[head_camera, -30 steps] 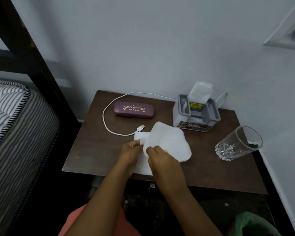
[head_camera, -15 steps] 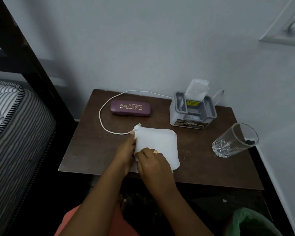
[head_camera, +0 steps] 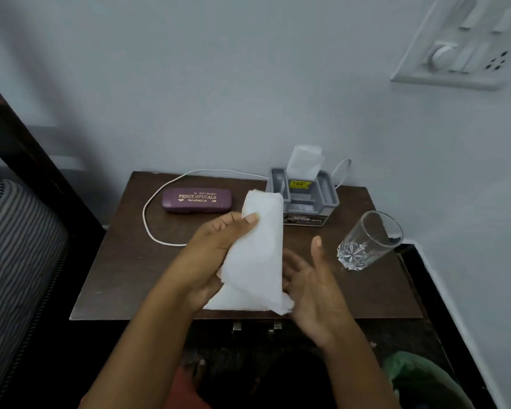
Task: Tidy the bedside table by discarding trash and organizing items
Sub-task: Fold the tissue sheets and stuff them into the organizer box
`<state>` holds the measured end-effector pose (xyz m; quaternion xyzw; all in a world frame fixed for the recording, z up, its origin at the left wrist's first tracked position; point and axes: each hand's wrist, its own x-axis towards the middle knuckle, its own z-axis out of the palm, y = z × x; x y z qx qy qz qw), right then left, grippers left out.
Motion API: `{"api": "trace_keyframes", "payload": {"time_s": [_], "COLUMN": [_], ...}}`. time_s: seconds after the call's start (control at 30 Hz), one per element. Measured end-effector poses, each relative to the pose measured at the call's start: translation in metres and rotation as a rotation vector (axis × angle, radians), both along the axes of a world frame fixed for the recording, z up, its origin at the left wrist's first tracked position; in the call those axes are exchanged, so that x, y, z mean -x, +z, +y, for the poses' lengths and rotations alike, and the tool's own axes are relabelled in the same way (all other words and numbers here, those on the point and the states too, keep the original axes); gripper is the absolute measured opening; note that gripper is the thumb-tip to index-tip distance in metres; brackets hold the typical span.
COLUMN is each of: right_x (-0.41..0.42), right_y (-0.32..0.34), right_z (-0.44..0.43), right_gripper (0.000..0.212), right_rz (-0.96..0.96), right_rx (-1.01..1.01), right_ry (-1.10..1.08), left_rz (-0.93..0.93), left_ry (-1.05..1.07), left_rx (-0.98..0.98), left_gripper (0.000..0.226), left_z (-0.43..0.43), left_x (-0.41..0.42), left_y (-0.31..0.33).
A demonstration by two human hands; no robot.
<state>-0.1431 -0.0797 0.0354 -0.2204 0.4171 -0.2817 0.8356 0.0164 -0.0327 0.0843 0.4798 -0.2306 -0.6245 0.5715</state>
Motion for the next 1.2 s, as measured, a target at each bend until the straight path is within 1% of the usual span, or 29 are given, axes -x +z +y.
{"api": "trace_keyframes", "payload": {"time_s": [0.03,0.1,0.13,0.2,0.27,0.33,0.4,0.5,0.6,0.7,0.77,0.9,0.97,1.03,1.13,1.2], "right_x": [-0.001,0.003,0.006,0.011,0.015,0.013,0.010,0.006,0.004,-0.001,-0.002,0.000,0.001,0.002,0.002,0.001], "right_y": [0.002,0.008,0.009,0.012,0.010,0.004,-0.005,-0.020,-0.034,-0.042,-0.043,-0.039,-0.036,-0.035,-0.037,-0.040], "right_z": [0.004,0.008,0.009,0.008,0.005,0.004,0.004,0.004,0.001,-0.001,-0.001,-0.005,-0.006,-0.007,-0.007,-0.008], "right_gripper": [0.096,0.075,0.064,0.050,0.040,0.035,0.027,0.018,0.017,0.021,0.021,0.021,0.029,0.042,0.046,0.050], "right_rz": [-0.129,-0.284,-0.299,-0.242,-0.099,0.038,0.130,0.179,0.199,0.256,0.273,0.273,0.267,0.288,0.364,0.403], "right_rx": [-0.084,-0.141,-0.114,-0.036,0.036,0.100,0.123,0.102,0.091,0.188,0.254,0.430,0.511,0.596,0.735,0.819], "right_ry": [0.046,0.053,0.027,0.008,0.044,0.106,0.118,0.076,0.086,0.106,0.087,0.057,0.068,0.097,0.118,0.096], "left_rz": [-0.003,-0.069,-0.107,-0.171,-0.210,-0.212,-0.214,-0.233,-0.262,-0.285,-0.276,-0.138,-0.083,-0.052,-0.010,0.074], "left_ry": [-0.010,0.014,0.037,0.097,0.149,0.194,0.158,0.092,0.110,0.111,0.117,0.161,0.176,0.163,0.142,0.169], "left_rx": [0.004,0.004,-0.003,-0.034,-0.074,-0.122,-0.186,-0.236,-0.279,-0.300,-0.278,-0.189,-0.170,-0.140,-0.128,-0.155], "left_gripper": [0.024,0.020,0.017,0.014,0.016,0.020,0.026,0.018,0.020,0.024,0.024,0.023,0.018,0.020,0.022,0.024], "left_z": [0.003,0.009,0.012,0.018,0.024,0.029,0.031,0.033,0.031,0.028,0.026,0.025,0.025,0.025,0.024,0.023], "left_x": [0.000,-0.001,-0.003,-0.006,-0.008,-0.011,-0.013,-0.014,-0.015,-0.017,-0.019,-0.020,-0.021,-0.022,-0.023,-0.023], "left_y": [0.005,0.010,0.009,0.000,-0.015,-0.032,-0.046,-0.063,-0.079,-0.089,-0.092,-0.090,-0.089,-0.088,-0.086,-0.084]}}
